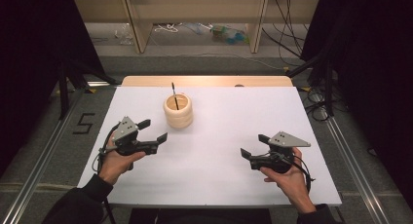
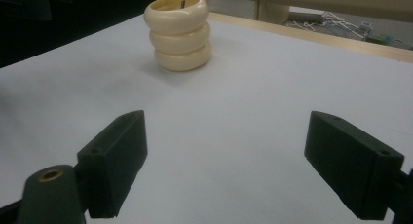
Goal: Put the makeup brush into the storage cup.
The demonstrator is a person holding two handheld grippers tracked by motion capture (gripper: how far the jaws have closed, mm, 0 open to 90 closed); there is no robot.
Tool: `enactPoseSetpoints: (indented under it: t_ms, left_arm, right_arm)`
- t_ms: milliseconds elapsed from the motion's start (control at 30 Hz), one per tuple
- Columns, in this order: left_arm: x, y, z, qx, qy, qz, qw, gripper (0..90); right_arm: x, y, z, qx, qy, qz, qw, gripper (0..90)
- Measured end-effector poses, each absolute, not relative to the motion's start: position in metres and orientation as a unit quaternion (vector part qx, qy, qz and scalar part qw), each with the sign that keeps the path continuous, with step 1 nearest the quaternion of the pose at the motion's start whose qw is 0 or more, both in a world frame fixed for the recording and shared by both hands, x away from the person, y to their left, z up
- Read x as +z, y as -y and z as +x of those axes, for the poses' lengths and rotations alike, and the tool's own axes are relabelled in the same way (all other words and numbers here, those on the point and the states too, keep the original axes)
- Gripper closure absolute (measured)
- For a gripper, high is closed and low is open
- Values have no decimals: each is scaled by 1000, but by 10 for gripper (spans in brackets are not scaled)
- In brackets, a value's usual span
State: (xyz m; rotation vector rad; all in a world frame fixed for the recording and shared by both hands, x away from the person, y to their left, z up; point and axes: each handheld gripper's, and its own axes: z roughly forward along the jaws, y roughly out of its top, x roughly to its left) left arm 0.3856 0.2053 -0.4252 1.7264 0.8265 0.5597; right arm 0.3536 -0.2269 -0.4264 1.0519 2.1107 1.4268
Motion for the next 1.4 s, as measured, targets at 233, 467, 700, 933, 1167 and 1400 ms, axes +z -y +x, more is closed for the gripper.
enactPoseSetpoints:
  t_ms: [233, 467, 700, 933, 1167, 1400]
  left_arm:
    - [-427, -207, 381, 234, -350, 725, 545, 172]
    - [-429, -209, 376, 231, -349, 726, 545, 173]
    - [-430, -211, 373, 232, -351, 724, 547, 174]
    - [-433, -212, 369, 227, -355, 723, 548, 175]
    - [-434, -212, 366, 226, -356, 723, 547, 175]
    - [-435, -212, 366, 226, -354, 724, 547, 174]
  right_arm:
    - [-425, 228, 353, 500, -757, 373, 194, 170]
    - [-425, 227, 353, 498, -759, 372, 194, 170]
    - [-425, 227, 352, 499, -758, 372, 193, 170]
    - [-427, 226, 354, 510, -755, 360, 201, 171]
    - [-427, 224, 353, 508, -757, 362, 192, 171]
    - [-427, 224, 353, 510, -756, 365, 187, 172]
